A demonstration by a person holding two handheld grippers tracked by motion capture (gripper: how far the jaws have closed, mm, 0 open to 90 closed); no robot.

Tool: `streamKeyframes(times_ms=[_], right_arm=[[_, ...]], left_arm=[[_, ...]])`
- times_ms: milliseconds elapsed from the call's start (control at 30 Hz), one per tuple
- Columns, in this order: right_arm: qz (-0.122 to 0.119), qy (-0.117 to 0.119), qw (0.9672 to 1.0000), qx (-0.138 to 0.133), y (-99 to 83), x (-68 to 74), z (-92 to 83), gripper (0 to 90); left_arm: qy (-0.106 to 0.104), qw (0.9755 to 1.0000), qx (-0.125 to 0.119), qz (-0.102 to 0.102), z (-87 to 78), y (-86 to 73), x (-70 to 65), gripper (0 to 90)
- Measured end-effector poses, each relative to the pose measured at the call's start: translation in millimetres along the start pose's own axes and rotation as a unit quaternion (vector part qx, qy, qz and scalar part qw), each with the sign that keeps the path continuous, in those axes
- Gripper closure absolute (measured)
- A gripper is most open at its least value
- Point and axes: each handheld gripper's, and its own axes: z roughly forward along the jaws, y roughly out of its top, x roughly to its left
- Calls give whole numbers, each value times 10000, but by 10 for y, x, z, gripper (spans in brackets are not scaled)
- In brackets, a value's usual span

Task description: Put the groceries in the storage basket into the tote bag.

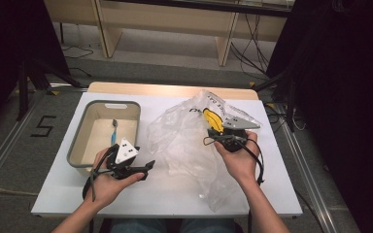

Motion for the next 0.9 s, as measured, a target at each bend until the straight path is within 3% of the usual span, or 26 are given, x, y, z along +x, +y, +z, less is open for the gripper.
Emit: streamKeyframes(times_ms=[233,600,900], right_arm=[[-4,7,10000,39,-3,6,37,900],[1,34,10000,60,-13,8,44,900],[1,24,10000,53,-12,0,47,900]], left_arm=[[221,9996,28,-191,-84,75,200,315],[517,9967,251,-581,-111,171,533,308],[943,9875,892,-893,102,227,963,325]])
